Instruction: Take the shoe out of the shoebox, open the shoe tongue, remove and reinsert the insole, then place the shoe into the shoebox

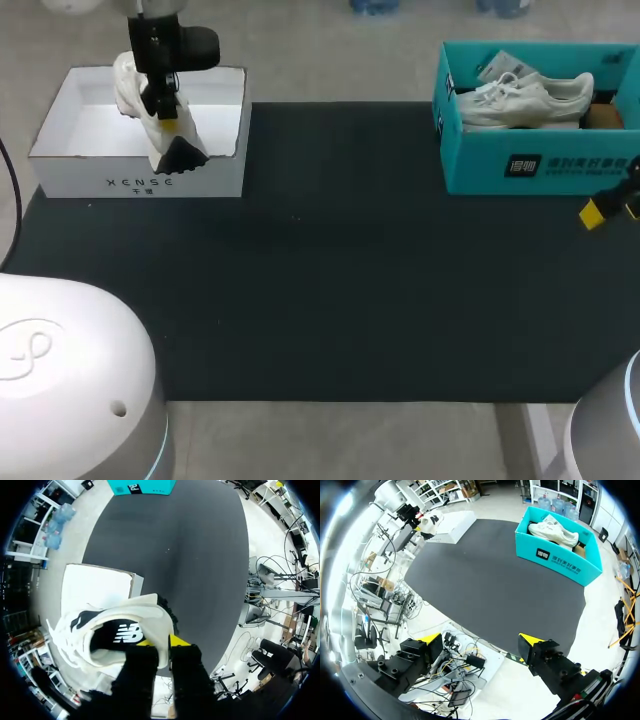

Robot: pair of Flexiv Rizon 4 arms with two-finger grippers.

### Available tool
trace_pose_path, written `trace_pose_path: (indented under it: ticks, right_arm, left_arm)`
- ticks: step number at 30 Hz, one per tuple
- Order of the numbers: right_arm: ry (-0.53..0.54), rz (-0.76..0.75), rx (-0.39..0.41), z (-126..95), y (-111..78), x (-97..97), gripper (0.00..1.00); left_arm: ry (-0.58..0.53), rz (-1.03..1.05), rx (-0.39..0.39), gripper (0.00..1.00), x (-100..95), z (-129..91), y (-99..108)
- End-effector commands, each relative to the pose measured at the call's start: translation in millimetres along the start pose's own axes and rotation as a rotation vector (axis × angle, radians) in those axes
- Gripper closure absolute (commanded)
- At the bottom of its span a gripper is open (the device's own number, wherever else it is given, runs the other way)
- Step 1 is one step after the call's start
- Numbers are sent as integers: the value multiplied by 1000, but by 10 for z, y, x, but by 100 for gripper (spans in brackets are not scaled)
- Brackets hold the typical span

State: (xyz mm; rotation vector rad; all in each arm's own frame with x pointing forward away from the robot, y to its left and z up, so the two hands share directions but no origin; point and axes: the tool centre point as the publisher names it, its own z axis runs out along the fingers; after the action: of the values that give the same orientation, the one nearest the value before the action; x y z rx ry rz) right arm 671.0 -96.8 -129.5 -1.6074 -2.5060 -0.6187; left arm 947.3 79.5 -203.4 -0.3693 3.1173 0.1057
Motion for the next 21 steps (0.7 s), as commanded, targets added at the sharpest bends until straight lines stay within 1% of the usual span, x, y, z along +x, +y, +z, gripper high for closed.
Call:
trace_pose_path:
  ticks: [1, 18, 21]
  right_arm:
    - [1, 0, 4, 6, 18, -7, 0]
    - [1, 0, 4, 6, 18, -7, 0]
    - [1, 0, 4, 6, 18, -7, 0]
  left_arm:
    - [-3, 1, 3, 100, 7, -10, 14]
    - [-3, 1, 3, 100, 7, -10, 14]
    - [-6, 75, 9, 100, -47, -30, 128]
